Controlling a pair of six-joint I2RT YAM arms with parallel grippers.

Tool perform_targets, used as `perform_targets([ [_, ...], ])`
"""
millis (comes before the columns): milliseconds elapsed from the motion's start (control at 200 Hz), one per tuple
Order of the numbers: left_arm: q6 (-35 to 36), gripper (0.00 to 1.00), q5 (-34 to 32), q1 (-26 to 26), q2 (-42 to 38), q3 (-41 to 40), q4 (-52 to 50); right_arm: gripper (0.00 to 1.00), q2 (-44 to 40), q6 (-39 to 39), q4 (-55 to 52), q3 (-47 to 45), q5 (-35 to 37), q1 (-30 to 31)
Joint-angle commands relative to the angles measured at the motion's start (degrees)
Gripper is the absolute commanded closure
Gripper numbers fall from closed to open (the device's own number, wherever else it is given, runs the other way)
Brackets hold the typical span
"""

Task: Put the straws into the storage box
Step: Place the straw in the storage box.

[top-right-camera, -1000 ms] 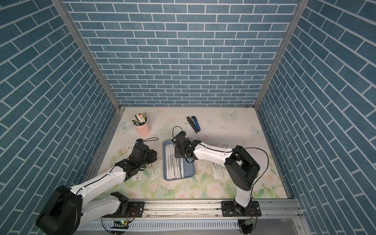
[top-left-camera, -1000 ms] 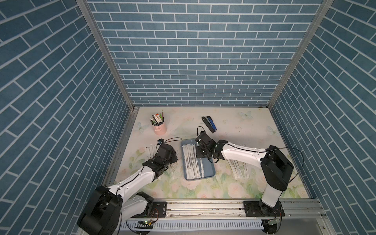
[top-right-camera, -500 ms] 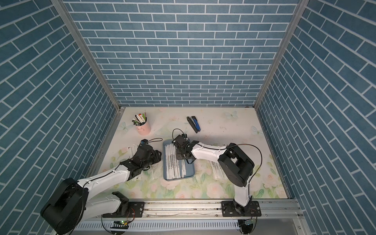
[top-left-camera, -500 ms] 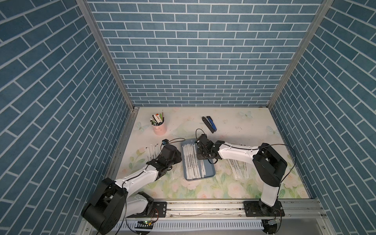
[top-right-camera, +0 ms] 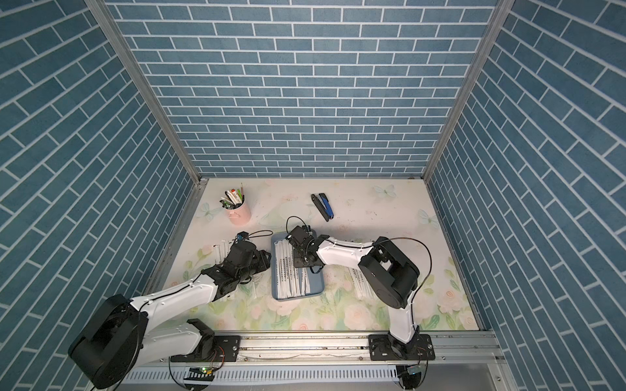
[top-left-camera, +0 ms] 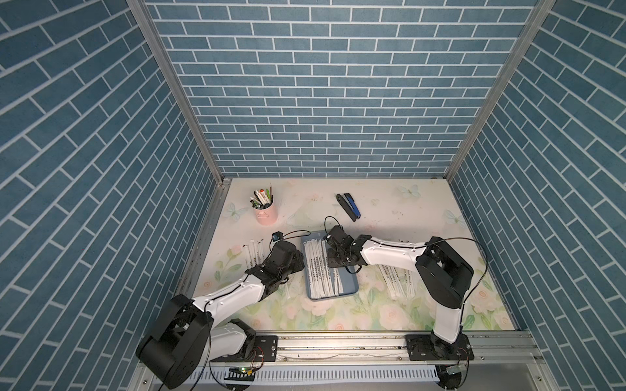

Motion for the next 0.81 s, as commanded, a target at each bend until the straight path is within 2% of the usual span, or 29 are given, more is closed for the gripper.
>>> perform_targets([
  [0, -0.1, 0.49, -0.7, -0.4, 0.0, -0.3, -0.2, 0.99, 1.9, 2.3, -0.3, 1.8, -1.3, -0.1],
  [390, 0.1, 0.5, -1.2, -0.4, -0.8, 0.1, -1.2, 0.99, 2.7, 3.7, 0.2, 2.7, -1.8, 0.0],
  [630, 1.2, 0.54, -6.8, -0.3, -3.1, 4.2, -11.0, 0.95, 0.1, 4.6, -0.5, 1.3, -0.2, -0.2],
  [800, 1.7, 0.55, -7.5, 0.3, -2.6, 5.4, -13.0, 0.92, 1.0, 4.7, -0.6, 1.6, 0.3, -0.3],
])
